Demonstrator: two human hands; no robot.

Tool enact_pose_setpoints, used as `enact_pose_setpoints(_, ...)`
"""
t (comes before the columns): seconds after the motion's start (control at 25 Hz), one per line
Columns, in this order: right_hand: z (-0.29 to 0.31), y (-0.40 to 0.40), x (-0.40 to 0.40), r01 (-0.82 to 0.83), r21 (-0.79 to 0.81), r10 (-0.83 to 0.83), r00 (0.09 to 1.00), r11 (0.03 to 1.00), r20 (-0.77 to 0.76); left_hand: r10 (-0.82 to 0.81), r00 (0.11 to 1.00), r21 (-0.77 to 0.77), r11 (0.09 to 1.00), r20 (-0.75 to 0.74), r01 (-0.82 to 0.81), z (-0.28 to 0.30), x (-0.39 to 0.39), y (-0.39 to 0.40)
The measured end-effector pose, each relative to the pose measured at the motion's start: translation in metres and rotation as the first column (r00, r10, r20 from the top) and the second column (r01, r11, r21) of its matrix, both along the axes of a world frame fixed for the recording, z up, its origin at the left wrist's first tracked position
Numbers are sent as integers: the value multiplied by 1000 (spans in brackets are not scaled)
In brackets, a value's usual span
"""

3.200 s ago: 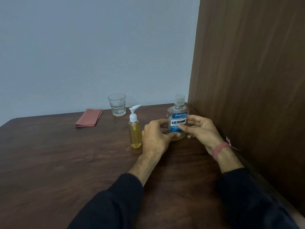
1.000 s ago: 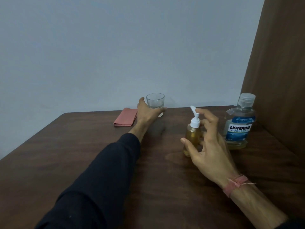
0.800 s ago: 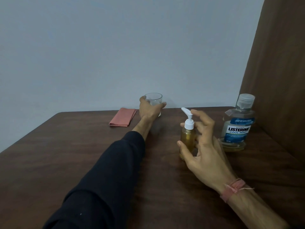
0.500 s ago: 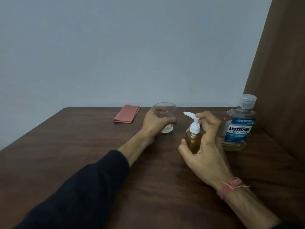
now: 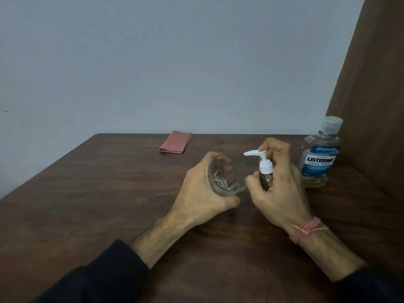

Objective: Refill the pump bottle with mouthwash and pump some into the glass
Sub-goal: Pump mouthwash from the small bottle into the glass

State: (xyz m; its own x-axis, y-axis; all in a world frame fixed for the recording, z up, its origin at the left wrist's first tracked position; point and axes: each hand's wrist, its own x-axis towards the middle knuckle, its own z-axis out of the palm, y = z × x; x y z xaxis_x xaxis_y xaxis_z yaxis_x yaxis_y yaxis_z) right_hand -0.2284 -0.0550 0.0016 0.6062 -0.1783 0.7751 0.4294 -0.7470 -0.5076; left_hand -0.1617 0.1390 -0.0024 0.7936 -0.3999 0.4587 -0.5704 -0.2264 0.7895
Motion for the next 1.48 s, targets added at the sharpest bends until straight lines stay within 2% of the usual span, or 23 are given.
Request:
enact_pose_setpoints(0.72, 5, 2, -2, -6, -117, 1, 999, 993, -42, 52, 998, 6, 999, -27, -52, -6, 4, -5)
enact_pose_setpoints(1.04, 5, 0, 1, 40, -59, -44, 997, 997, -56, 45, 999, 7, 999, -25, -45, -6, 4, -5)
enact_pose_setpoints(1.48, 8, 1, -3, 4, -88, -10, 997, 996, -73, 44, 999, 11, 999, -27, -44, -7, 5, -4)
